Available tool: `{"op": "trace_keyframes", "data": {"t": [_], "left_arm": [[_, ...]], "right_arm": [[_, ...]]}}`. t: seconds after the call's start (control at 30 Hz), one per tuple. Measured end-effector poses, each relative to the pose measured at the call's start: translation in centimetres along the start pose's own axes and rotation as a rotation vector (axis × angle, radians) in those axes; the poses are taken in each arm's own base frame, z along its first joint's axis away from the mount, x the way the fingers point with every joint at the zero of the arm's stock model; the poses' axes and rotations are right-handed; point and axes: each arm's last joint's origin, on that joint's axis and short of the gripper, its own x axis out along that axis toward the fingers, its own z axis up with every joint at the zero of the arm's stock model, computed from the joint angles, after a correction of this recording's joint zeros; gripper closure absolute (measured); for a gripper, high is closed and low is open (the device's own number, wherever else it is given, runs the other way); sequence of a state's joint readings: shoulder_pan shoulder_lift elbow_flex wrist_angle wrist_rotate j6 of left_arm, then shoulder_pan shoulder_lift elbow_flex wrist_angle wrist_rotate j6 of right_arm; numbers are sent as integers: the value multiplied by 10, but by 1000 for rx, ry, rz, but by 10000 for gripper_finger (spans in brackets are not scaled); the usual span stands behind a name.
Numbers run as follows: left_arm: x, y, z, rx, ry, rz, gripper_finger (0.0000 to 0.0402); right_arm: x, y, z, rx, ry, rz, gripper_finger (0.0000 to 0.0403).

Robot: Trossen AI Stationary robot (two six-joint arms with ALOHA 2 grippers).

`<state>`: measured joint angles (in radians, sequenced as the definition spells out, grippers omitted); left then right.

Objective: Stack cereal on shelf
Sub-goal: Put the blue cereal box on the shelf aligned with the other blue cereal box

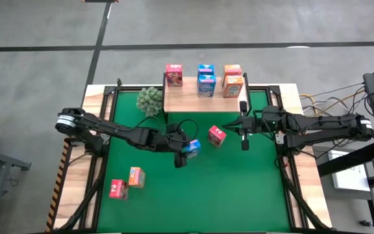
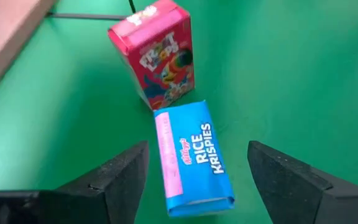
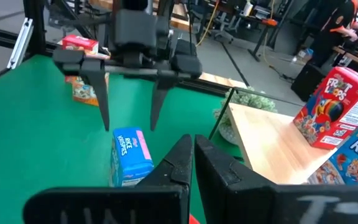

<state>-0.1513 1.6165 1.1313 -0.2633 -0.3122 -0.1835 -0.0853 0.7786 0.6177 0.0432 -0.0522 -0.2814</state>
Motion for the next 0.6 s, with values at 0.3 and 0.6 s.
{"op": "trace_keyframes", "data": {"t": [0.3,0.6], "left_arm": [[20,1,-8,8,41,19,129],[22,3,-13,2,60,20,147]], "right_arm": [[1,0,-2,8,8,2,394],[2,1,-4,22,19,6,394]]}}
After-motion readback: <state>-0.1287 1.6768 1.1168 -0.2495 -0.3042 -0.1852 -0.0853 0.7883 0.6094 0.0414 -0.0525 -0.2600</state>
